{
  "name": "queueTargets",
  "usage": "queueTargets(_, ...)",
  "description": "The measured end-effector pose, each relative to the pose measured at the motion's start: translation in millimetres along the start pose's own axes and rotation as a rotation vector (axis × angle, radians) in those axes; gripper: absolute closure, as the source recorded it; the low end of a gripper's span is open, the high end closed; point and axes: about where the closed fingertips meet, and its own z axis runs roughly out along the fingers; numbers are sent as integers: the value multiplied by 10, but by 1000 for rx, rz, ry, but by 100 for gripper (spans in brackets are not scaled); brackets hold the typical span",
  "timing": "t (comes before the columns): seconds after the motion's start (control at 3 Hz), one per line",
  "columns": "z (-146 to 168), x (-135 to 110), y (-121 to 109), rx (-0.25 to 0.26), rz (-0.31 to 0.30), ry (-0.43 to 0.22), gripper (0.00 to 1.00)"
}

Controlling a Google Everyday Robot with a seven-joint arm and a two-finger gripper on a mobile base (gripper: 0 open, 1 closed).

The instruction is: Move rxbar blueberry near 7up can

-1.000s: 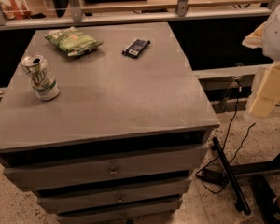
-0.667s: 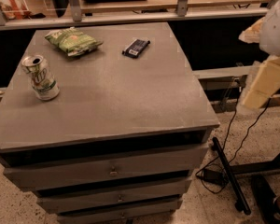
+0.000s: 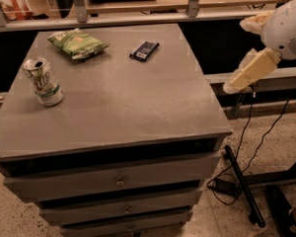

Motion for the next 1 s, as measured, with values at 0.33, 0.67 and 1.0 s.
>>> queueTargets(0.33,217,8,-217,81,31,-119,0)
queueTargets(0.67,482,59,-383,169,102,-149,0)
queueTargets(1.0,754,28,-544,221,209,-184,0)
